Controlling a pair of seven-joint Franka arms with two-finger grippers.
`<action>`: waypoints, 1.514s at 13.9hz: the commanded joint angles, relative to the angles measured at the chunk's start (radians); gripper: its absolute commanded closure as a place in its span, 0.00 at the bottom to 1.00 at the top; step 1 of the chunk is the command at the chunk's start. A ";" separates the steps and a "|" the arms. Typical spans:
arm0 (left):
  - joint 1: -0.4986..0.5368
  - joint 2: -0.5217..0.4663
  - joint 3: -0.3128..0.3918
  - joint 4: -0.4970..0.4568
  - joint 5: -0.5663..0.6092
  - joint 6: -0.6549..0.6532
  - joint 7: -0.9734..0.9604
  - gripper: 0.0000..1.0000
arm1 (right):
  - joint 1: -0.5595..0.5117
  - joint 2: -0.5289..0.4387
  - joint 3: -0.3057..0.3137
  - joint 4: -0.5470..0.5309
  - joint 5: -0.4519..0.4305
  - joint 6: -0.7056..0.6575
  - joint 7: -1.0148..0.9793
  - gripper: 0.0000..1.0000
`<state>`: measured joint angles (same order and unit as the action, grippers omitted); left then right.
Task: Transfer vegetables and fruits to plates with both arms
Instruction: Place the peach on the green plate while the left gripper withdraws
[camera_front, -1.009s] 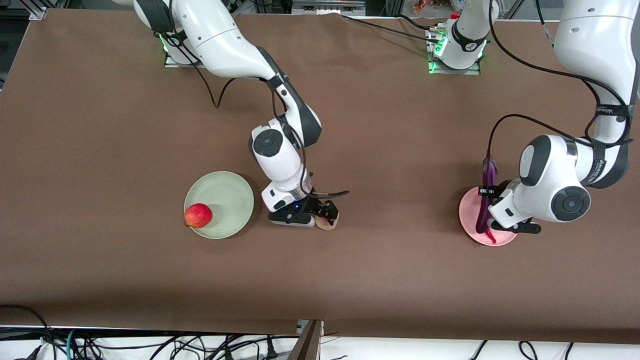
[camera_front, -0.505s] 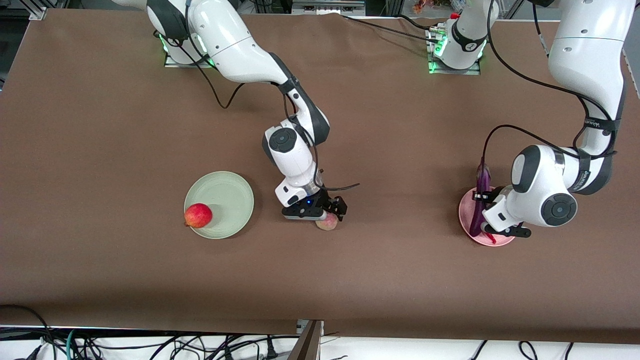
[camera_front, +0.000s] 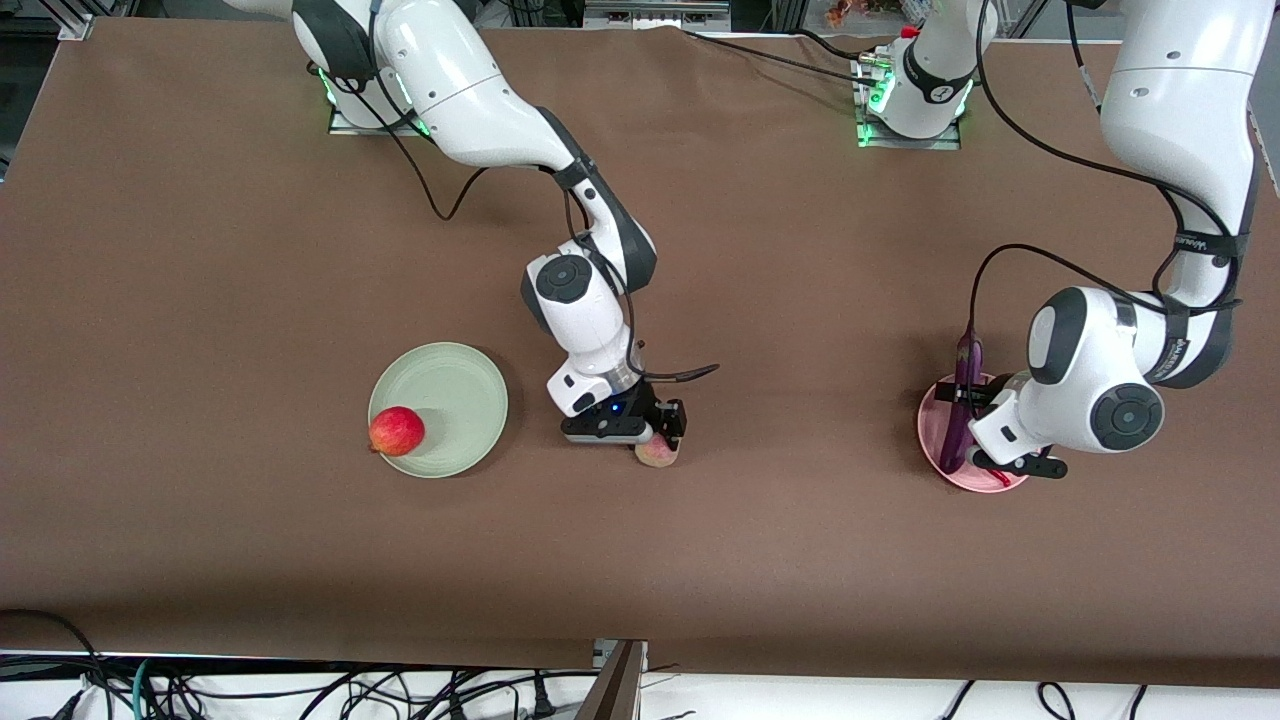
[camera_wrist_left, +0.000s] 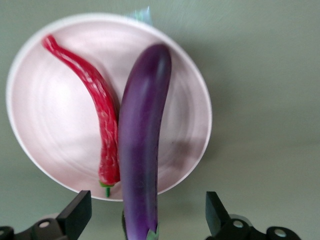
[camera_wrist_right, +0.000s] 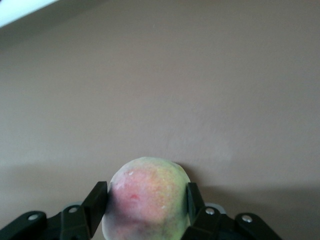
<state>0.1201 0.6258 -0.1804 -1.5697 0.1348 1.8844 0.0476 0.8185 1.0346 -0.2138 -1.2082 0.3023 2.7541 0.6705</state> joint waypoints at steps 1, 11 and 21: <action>0.004 -0.119 -0.014 -0.012 0.013 -0.021 0.105 0.00 | -0.060 -0.059 0.008 -0.005 -0.008 -0.072 -0.029 0.85; -0.020 -0.444 -0.023 0.143 -0.065 -0.426 0.089 0.00 | -0.303 -0.433 0.007 -0.428 0.086 -0.390 -0.704 0.83; -0.172 -0.563 0.228 0.034 -0.146 -0.367 0.044 0.00 | -0.364 -0.453 0.005 -0.554 0.136 -0.340 -0.752 0.00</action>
<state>-0.0359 0.0886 0.0534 -1.5244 -0.0243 1.5291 0.1051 0.4952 0.6189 -0.2150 -1.7365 0.4176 2.4287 -0.0537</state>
